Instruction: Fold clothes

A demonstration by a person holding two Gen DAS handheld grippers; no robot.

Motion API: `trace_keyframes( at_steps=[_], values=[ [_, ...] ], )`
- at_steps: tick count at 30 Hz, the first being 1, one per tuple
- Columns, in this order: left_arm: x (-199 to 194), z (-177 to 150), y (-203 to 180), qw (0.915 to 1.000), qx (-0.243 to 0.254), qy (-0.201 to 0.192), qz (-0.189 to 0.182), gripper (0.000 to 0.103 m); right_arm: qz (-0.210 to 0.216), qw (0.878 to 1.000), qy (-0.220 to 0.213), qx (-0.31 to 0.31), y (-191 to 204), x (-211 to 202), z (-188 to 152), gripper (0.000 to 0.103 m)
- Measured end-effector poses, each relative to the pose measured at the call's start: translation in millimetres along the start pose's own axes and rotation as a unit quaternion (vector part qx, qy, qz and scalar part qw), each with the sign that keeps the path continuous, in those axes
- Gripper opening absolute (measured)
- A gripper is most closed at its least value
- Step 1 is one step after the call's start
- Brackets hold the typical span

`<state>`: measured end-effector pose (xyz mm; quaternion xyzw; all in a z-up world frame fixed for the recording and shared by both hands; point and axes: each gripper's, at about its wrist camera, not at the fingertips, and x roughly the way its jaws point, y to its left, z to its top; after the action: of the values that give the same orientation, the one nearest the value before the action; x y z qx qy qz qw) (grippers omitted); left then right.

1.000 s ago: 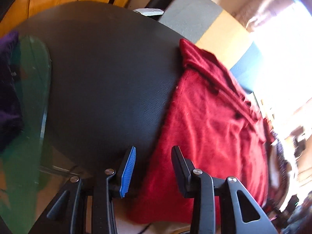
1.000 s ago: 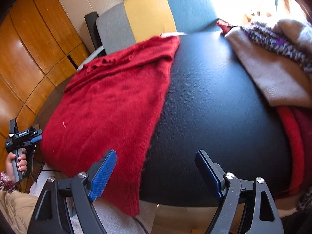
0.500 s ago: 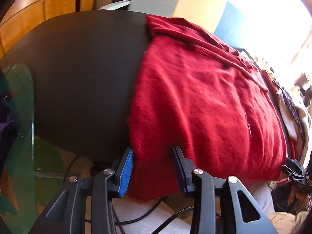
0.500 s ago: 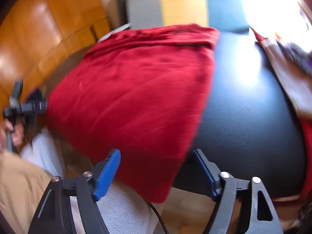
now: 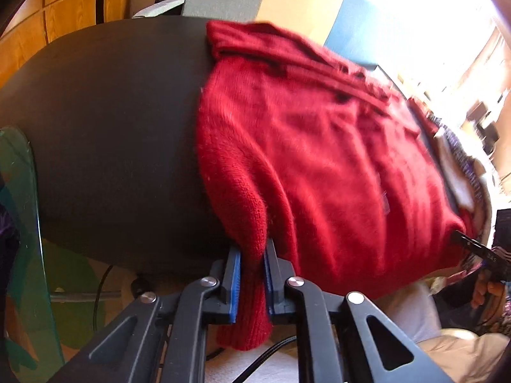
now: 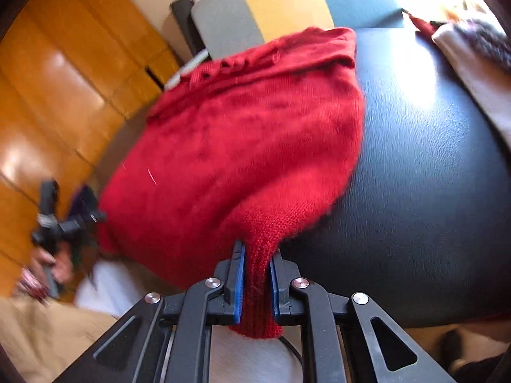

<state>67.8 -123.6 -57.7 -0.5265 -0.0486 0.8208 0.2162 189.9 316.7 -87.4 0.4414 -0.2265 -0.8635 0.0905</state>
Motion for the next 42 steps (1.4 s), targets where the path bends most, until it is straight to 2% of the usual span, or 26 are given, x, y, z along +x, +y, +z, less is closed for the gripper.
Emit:
trace_keyframes(
  at_steps=[2, 4, 6, 9, 13, 16, 20, 24, 26, 29, 32, 34, 36, 38, 40, 41, 42],
  values=[
    [-16.4, 10.2, 2.6, 0.9992, -0.015, -0.018, -0.031, 0.011, 0.023, 0.999, -0.028, 0.027, -2.9, -14.1, 14.6, 0.013],
    [-39.4, 19.1, 6.2, 0.9954, -0.035, -0.041, -0.079, 0.011, 0.056, 0.995, -0.061, 0.056, -6.4, -32.7, 26.7, 0.013],
    [-62.2, 26.6, 9.6, 0.9880, -0.055, -0.064, -0.130, 0.011, 0.093, 0.988, -0.089, 0.081, -9.2, -49.9, 36.7, 0.013],
    [-77.5, 27.0, 11.2, 0.9791, -0.076, -0.074, -0.174, 0.009, 0.141, 0.978, -0.115, 0.102, -13.1, -71.7, 43.5, 0.013],
    [-81.5, 13.8, 13.6, 0.9723, -0.100, -0.062, -0.202, 0.009, 0.175, 0.971, -0.122, 0.111, -10.6, -93.4, 36.5, 0.013],
    [-82.0, 4.9, 18.3, 0.9652, -0.126, -0.046, -0.224, 0.008, 0.195, 0.966, -0.113, 0.127, -11.3, -102.6, 26.6, 0.012],
    [-99.8, -0.9, 28.2, 0.9542, -0.154, -0.038, -0.253, 0.008, 0.243, 0.952, -0.087, 0.161, -9.1, -111.3, 10.6, 0.012],
    [-108.3, 31.0, 30.4, 0.9470, -0.156, -0.047, -0.277, 0.009, 0.278, 0.937, -0.086, 0.191, -12.1, -108.8, 29.2, 0.012],
    [-107.9, 50.8, 30.8, 0.9443, -0.158, -0.051, -0.284, 0.009, 0.281, 0.934, -0.098, 0.197, -19.7, -101.8, 55.3, 0.012],
    [-77.7, 91.2, 39.6, 0.9426, -0.193, -0.044, -0.269, 0.009, 0.271, 0.924, -0.103, 0.250, -47.8, -72.7, 91.0, 0.012],
    [-18.5, 130.4, 62.1, 0.9329, -0.259, -0.021, -0.250, 0.009, 0.253, 0.908, -0.106, 0.316, -81.8, -33.2, 129.4, 0.012],
    [19.1, 145.5, 73.4, 0.9306, -0.283, -0.009, -0.232, 0.010, 0.241, 0.895, -0.103, 0.360, -105.7, 1.3, 145.2, 0.012],
    [57.2, 154.5, 79.6, 0.9318, -0.301, 0.006, -0.203, 0.010, 0.224, 0.890, -0.098, 0.385, -122.9, 30.4, 154.0, 0.012],
    [86.7, 154.0, 80.6, 0.9319, -0.311, 0.023, -0.186, 0.010, 0.207, 0.895, -0.080, 0.387, -130.4, 54.6, 157.4, 0.014],
    [101.0, 150.4, 79.9, 0.9292, -0.313, 0.030, -0.194, 0.010, 0.192, 0.899, -0.059, 0.390, -132.9, 66.0, 154.4, 0.016],
    [100.1, 148.2, 78.9, 0.9271, -0.311, 0.028, -0.207, 0.010, 0.198, 0.899, -0.052, 0.388, -132.9, 66.4, 152.9, 0.023],
    [95.3, 145.1, 77.2, 0.9240, -0.305, 0.026, -0.229, 0.014, 0.205, 0.898, -0.045, 0.386, -132.9, 66.8, 151.3, 0.037]
  ],
)
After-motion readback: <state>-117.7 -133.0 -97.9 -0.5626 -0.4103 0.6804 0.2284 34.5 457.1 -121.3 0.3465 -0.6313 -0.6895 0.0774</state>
